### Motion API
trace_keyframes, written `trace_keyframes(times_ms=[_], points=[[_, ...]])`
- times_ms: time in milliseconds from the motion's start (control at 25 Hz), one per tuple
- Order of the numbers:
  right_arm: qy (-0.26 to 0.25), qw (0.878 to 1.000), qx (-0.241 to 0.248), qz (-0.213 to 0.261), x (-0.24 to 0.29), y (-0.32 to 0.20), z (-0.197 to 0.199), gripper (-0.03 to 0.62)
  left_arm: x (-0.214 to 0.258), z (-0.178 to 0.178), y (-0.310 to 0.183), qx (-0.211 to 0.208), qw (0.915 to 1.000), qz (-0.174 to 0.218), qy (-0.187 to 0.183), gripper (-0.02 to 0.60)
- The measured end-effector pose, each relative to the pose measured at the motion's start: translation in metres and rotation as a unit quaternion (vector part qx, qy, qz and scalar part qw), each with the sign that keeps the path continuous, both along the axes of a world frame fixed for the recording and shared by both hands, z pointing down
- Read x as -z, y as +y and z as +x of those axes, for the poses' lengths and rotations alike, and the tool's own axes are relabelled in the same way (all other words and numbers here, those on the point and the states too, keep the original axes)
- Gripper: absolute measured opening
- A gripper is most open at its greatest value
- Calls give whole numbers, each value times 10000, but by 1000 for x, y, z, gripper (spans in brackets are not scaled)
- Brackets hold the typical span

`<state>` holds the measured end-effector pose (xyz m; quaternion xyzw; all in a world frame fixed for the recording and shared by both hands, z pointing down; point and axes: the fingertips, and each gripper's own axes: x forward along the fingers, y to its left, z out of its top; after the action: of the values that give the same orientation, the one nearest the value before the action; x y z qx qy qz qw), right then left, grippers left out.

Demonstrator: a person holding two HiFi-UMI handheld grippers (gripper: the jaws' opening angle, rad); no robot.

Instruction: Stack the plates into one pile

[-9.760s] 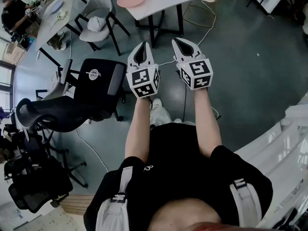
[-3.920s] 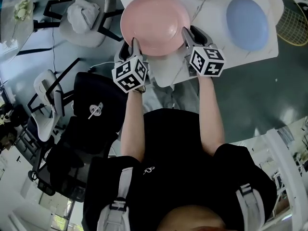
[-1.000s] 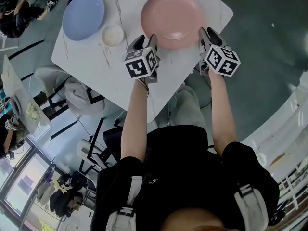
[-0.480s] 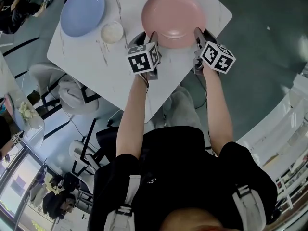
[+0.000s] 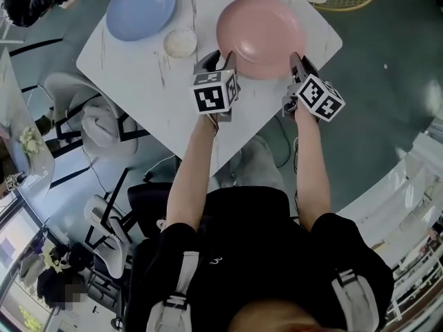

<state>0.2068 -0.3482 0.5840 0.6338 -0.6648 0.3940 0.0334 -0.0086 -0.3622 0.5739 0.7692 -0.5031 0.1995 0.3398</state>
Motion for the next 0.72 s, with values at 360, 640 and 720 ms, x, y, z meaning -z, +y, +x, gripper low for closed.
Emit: trace_keyframes(times_ms=[360,640,720], points=[[-27,9971,629,418,45,-45,-69,110,45,-67,-17,646,9971,381,-103,153],[62,9888,1380,569,67,-85,-151,110,67,-148,-24,1370,9892,505,-141,153],[122,9854,1600,568,71,-97,-177,112,69,-172,-26,1571,9862,500,-159,153]])
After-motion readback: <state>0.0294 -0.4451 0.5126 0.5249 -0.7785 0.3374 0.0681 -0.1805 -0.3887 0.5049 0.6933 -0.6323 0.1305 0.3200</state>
